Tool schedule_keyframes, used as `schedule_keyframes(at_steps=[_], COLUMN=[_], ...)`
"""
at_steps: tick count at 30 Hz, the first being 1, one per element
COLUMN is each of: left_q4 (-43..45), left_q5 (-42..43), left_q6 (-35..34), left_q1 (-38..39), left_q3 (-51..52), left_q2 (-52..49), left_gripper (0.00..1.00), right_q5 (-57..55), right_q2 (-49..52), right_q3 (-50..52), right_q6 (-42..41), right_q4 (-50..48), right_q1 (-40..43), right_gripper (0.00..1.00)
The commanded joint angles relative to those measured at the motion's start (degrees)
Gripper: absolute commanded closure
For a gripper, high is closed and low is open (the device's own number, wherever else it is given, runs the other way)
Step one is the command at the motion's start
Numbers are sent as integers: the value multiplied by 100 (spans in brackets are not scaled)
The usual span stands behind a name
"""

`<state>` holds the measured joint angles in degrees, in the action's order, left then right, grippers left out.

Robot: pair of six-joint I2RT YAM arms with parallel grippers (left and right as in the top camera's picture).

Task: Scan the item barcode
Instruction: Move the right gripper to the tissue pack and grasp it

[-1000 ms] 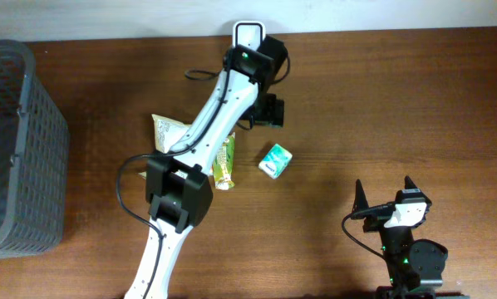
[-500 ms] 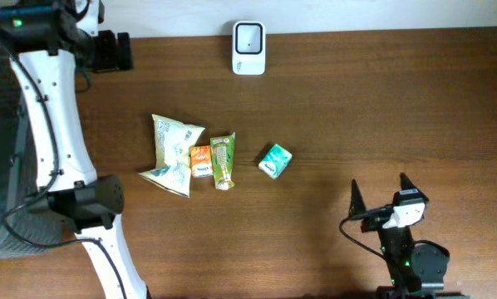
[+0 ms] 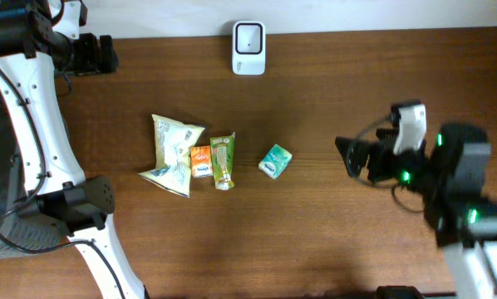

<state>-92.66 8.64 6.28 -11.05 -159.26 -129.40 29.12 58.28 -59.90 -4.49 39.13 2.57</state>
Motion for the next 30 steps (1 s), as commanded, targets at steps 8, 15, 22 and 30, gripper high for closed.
schedule_keyframes(at_steps=[8, 15, 22, 30], left_q4=[-4, -4, -4, -4], left_q5=[79, 79, 79, 79], left_q6=[70, 70, 70, 70], left_q1=[0, 0, -11, 0], left_q3=[-42, -42, -42, -42], left_q2=[31, 31, 31, 31], left_gripper=[1, 1, 1, 1], right_q5=[1051, -470, -1764, -3206], right_q2=[3838, 5007, 5552, 5569], right_q3=[-1930, -1930, -1917, -1917], right_q6=[-2, -33, -1257, -1773], right_q4=[236, -387, 140, -221], right_q1=[-271, -2562, -3663, -3254], right_gripper=[6, 71, 83, 83])
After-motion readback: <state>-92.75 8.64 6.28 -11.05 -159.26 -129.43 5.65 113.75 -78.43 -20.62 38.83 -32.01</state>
